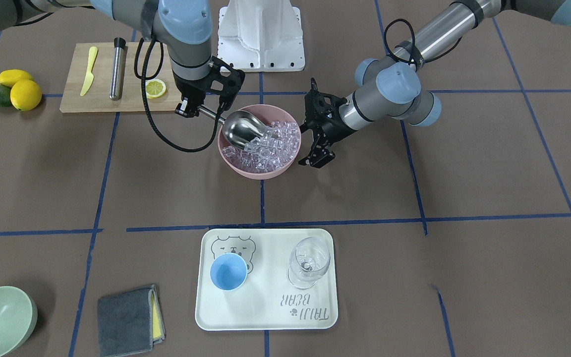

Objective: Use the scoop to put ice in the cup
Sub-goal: 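Dip the scoop into the ice cubes with the right gripper, then scoop ice cubes and lift the scoop out of the bowl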

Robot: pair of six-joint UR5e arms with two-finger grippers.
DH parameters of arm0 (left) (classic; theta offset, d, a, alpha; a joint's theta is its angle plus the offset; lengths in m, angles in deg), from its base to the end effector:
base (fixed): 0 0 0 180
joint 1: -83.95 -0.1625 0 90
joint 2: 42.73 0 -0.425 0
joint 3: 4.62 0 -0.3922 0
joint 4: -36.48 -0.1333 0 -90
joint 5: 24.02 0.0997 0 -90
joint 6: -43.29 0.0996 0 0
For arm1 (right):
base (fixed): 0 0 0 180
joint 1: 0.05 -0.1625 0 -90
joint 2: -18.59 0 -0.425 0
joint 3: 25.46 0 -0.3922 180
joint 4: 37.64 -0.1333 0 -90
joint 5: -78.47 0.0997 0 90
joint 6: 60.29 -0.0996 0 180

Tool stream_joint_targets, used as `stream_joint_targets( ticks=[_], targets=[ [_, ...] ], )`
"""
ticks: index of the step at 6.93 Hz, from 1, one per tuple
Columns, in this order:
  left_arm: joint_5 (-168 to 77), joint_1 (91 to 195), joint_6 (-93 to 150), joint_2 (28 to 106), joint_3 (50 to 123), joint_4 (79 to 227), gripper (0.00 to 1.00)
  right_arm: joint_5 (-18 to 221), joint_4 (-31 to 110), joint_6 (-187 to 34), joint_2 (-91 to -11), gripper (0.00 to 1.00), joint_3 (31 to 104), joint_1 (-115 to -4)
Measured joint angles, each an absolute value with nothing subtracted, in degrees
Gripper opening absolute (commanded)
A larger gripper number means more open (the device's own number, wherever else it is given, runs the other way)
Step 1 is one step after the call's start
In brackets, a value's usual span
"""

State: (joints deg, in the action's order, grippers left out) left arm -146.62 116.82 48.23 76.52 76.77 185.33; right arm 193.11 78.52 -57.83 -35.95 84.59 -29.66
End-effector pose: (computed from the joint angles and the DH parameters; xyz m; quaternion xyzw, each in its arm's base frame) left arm 0.5240 -0.4334 0.3123 0.4562 0.4637 0.5342 0.5398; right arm -0.4762 -0.3762 0.2155 0.1166 -0.3005 -0.5389 0.7783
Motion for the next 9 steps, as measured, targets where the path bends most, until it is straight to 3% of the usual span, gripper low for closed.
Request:
stream_joint_targets(
  ticks=[9],
  targets=[
    [-146.56,117.07,48.03,76.53,76.85,185.37,1.00,194.00,61.67,-64.70,-44.80,0.00,89.65,-29.60]
  ],
)
